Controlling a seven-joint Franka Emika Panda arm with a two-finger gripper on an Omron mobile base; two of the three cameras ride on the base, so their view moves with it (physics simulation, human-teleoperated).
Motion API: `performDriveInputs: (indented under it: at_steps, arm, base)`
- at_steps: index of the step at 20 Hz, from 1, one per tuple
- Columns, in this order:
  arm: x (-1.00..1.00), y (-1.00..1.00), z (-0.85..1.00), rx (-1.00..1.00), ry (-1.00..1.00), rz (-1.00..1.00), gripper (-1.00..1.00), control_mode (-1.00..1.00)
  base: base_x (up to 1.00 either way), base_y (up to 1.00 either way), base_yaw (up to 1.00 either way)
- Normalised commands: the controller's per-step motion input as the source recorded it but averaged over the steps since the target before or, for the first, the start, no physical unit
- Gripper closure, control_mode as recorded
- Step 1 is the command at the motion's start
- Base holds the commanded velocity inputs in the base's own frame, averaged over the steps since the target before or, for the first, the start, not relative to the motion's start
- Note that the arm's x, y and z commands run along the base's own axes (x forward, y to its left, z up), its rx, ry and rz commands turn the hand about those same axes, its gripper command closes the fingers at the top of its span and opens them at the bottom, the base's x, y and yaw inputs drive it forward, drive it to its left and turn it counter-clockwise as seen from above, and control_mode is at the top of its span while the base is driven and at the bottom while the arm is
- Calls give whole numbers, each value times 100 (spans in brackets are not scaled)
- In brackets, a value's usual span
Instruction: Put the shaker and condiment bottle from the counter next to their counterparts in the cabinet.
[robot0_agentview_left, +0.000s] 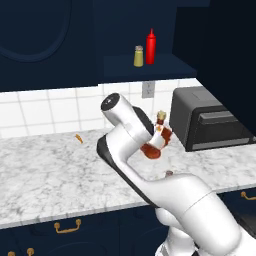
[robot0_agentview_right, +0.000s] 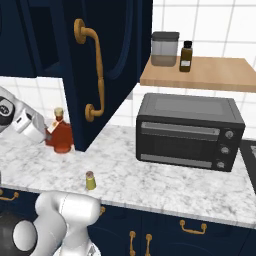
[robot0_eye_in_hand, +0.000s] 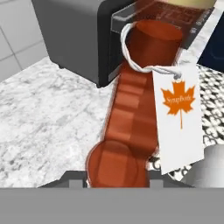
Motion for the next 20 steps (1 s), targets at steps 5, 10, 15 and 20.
performDriveInputs:
  at_steps: [5, 10, 15, 20]
  arm:
    - [-6, -18, 97, 8, -1, 25, 100, -100]
    - [0, -3, 79, 0, 5, 29, 100, -100]
    - [-1, -9, 61, -1, 1, 27, 100, -100]
    - [-6, 6, 5, -7, 0, 18, 100, -100]
  base:
    - [0, 0, 0]
    - [0, 0, 0]
    - [0, 0, 0]
    - [0, 0, 0]
